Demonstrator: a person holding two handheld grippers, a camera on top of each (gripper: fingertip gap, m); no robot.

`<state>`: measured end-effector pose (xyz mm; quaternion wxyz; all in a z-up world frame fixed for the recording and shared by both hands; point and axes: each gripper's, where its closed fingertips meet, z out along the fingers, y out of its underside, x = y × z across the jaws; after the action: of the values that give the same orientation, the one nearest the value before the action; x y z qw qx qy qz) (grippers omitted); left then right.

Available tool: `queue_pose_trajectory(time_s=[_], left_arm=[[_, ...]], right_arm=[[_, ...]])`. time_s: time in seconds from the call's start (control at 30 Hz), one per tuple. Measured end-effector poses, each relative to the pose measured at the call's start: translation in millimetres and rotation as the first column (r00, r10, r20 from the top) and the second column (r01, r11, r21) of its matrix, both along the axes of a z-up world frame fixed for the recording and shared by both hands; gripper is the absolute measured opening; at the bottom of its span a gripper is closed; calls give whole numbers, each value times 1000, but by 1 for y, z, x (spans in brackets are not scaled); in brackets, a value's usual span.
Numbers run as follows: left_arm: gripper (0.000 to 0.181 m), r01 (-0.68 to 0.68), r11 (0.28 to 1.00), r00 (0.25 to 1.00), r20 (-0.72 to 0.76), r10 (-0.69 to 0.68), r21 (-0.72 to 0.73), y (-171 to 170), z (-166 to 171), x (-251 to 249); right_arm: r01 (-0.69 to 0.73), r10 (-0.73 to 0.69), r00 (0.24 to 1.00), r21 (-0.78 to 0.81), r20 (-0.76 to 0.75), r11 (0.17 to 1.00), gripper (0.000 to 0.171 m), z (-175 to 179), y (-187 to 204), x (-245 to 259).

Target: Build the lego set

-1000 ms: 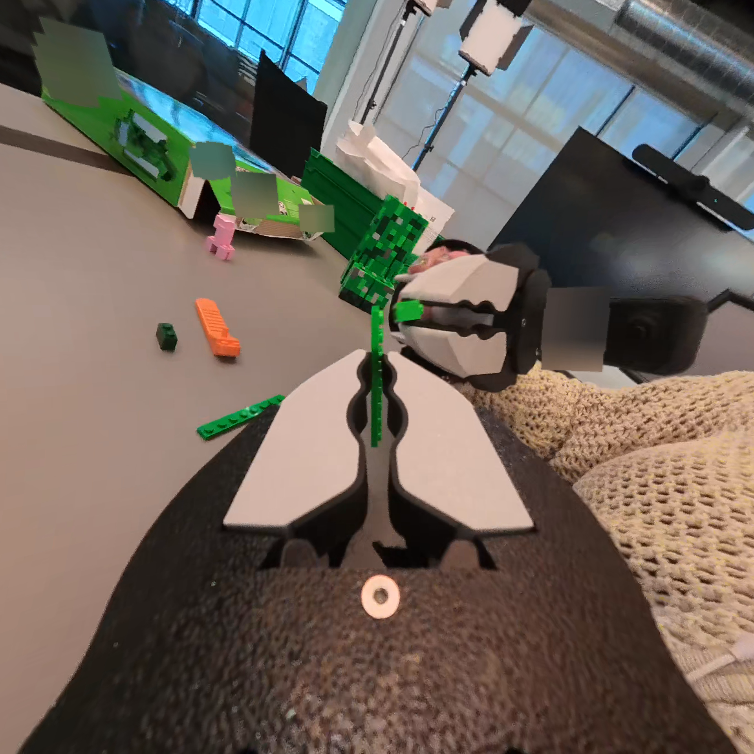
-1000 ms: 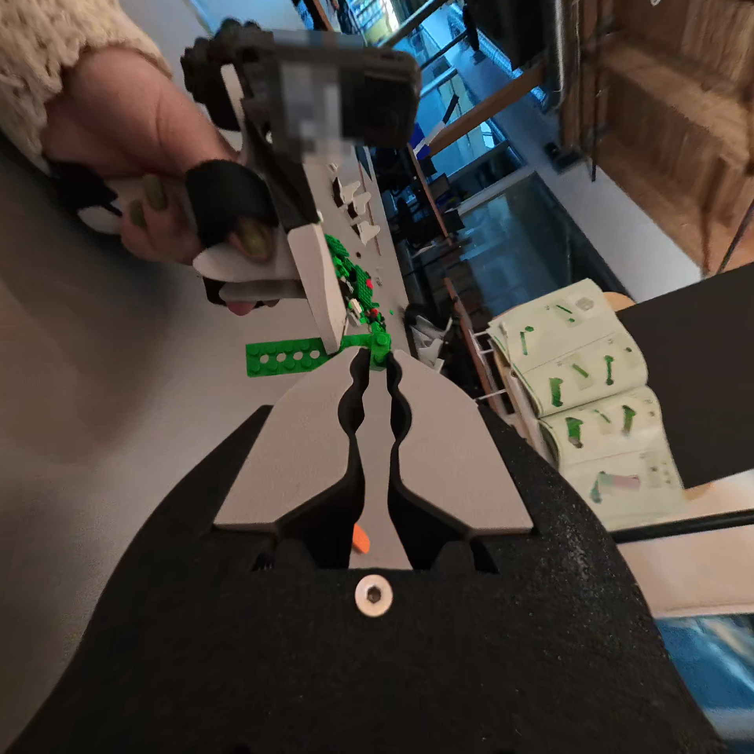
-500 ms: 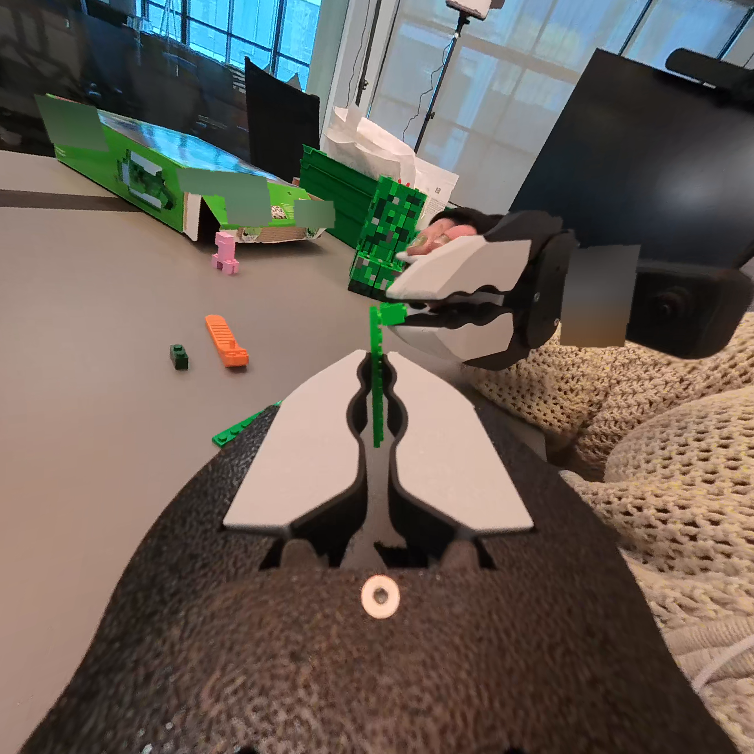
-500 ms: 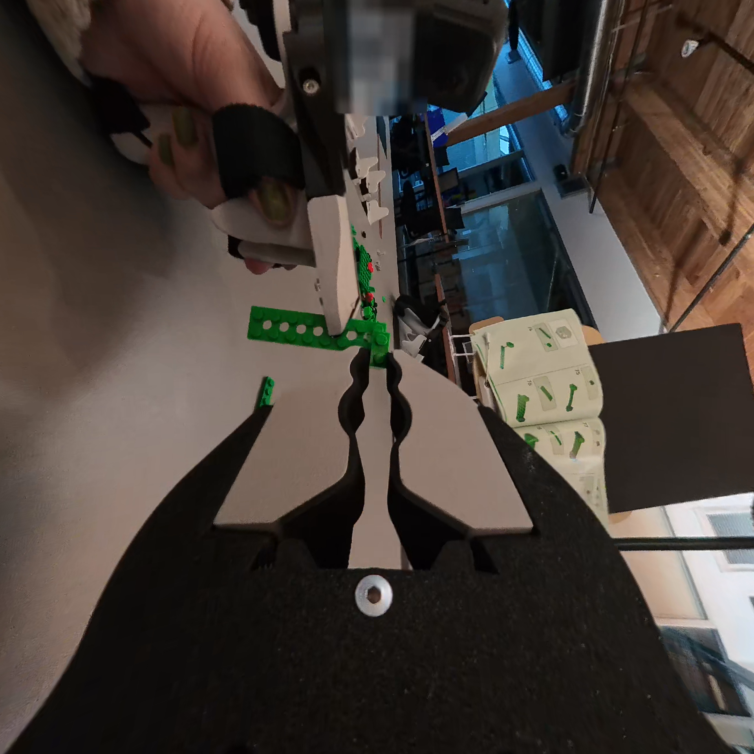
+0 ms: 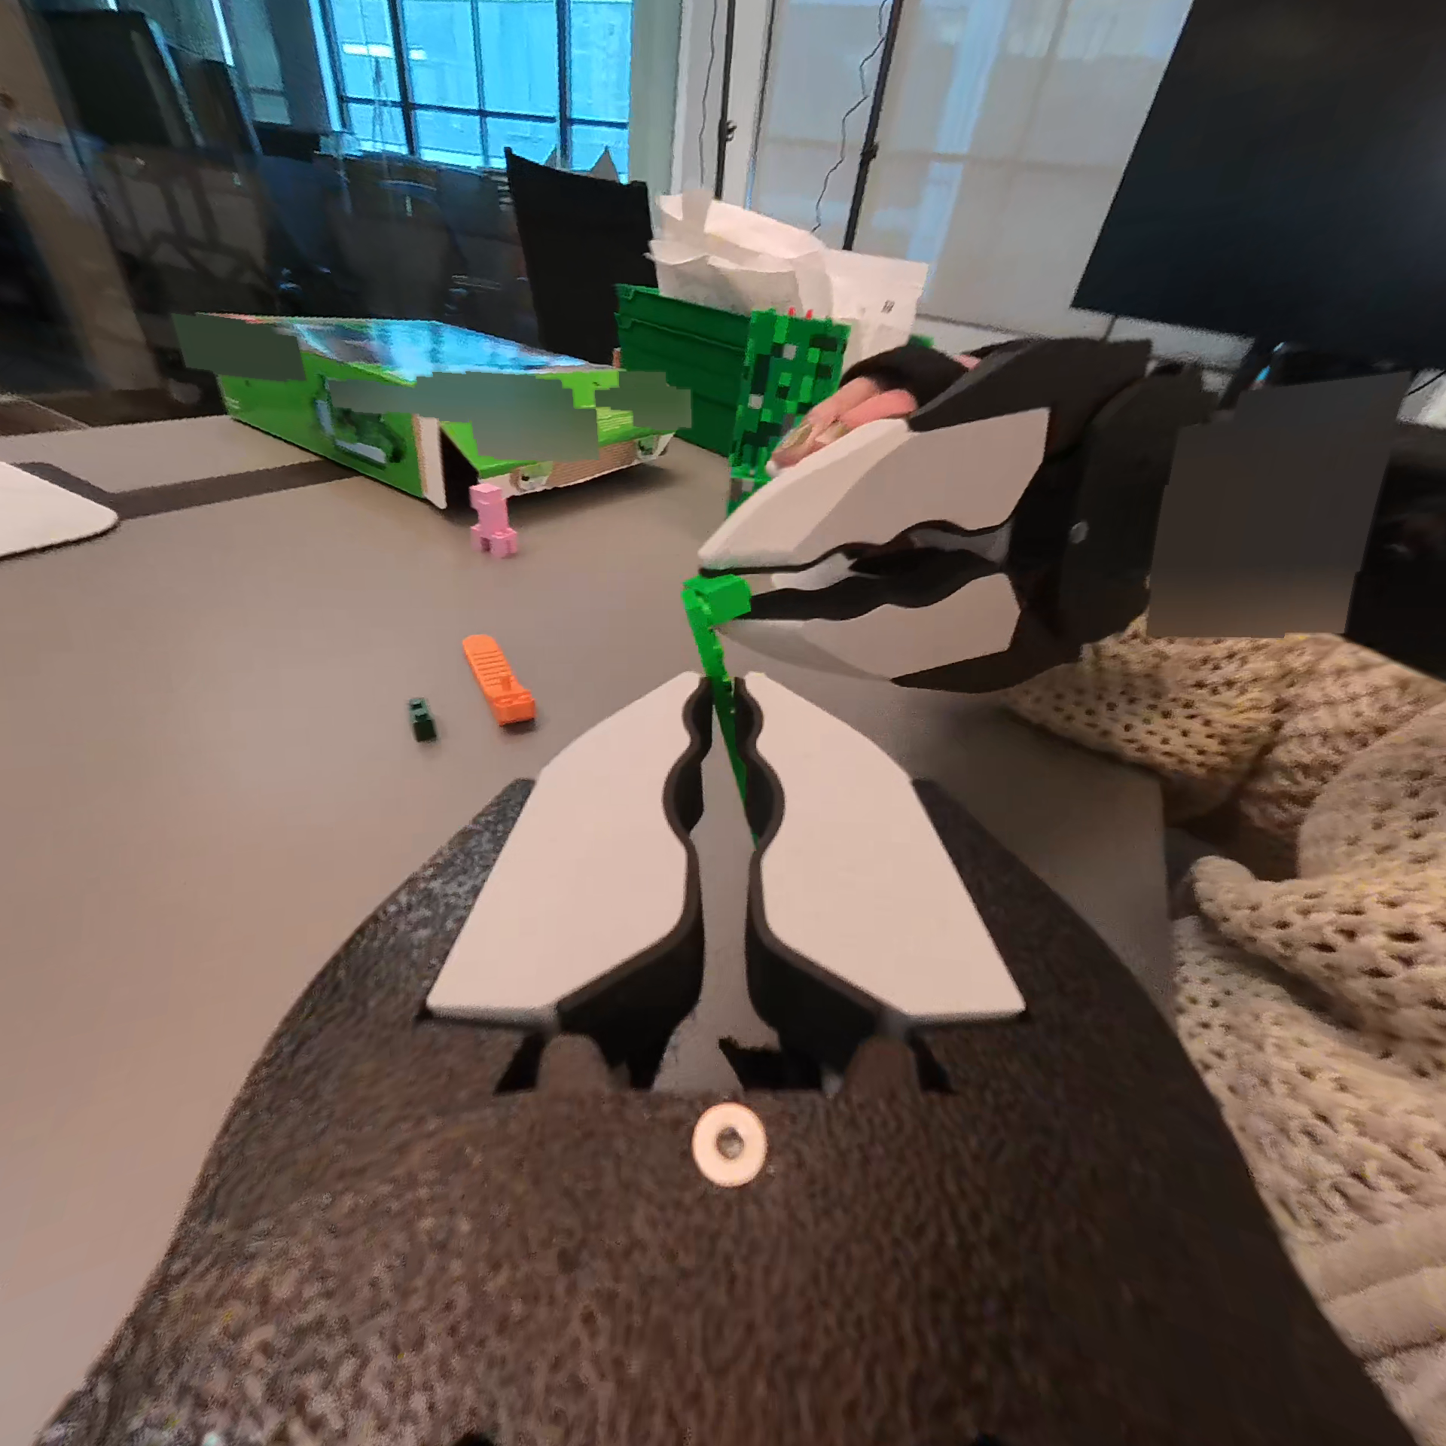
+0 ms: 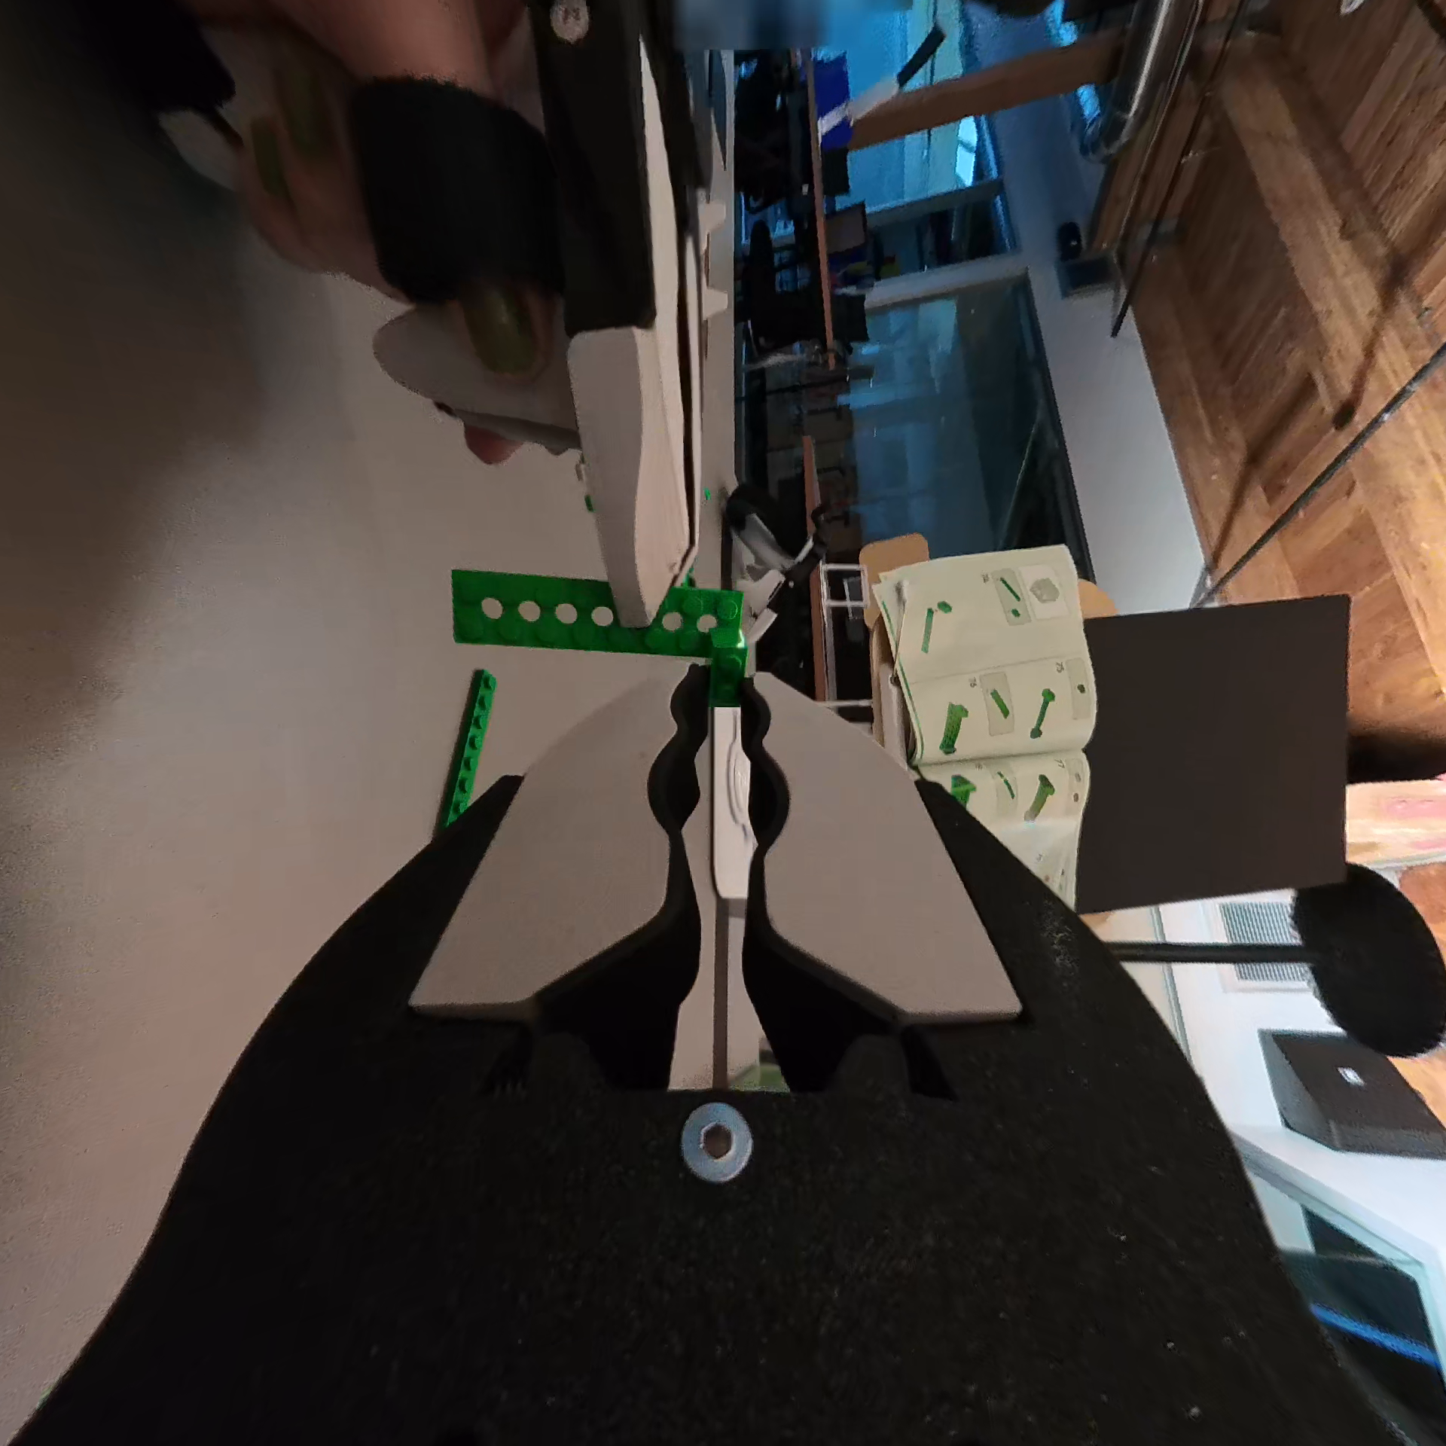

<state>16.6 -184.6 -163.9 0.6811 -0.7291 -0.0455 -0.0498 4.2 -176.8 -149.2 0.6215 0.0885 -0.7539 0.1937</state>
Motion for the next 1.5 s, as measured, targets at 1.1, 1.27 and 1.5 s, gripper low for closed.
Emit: queue_pose_trajectory(time_s=[1.1, 1.27, 1.5], left_arm=[[4, -247, 969, 952, -190, 241, -8, -3, 2, -21], [4, -123, 986, 952, -267, 150, 116, -12, 21, -7], [4, 152, 974, 953, -287, -99, 169, -19, 28, 25]], right_arm=[[326, -320, 945, -128, 63, 937, 18, -5, 8, -25], [107, -15, 965, -339, 263, 935, 42, 2, 3, -10], [-153, 577, 720, -722, 386, 675, 40, 33, -24, 44]])
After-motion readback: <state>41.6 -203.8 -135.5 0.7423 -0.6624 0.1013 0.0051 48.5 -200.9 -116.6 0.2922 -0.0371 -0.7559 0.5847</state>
